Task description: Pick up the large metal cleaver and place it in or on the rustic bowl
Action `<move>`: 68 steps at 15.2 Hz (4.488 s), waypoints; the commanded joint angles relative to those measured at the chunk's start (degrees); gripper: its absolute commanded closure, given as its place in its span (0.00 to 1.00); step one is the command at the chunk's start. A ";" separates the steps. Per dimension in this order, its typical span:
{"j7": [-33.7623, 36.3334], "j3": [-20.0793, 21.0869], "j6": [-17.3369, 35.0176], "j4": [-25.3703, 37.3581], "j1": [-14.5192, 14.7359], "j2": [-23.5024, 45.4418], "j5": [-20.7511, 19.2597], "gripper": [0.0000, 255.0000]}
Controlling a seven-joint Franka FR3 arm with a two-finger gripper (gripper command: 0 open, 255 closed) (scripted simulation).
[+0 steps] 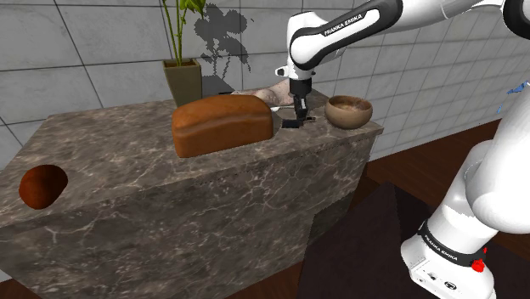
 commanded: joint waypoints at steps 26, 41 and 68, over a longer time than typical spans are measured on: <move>-0.44 0.15 -19.64 16.90 0.15 -2.77 -0.18 1.00; -8.66 -4.27 -23.37 11.85 -3.87 -12.18 -3.05 1.00; -14.86 -9.23 -12.09 -4.99 -7.57 -18.58 -6.64 1.00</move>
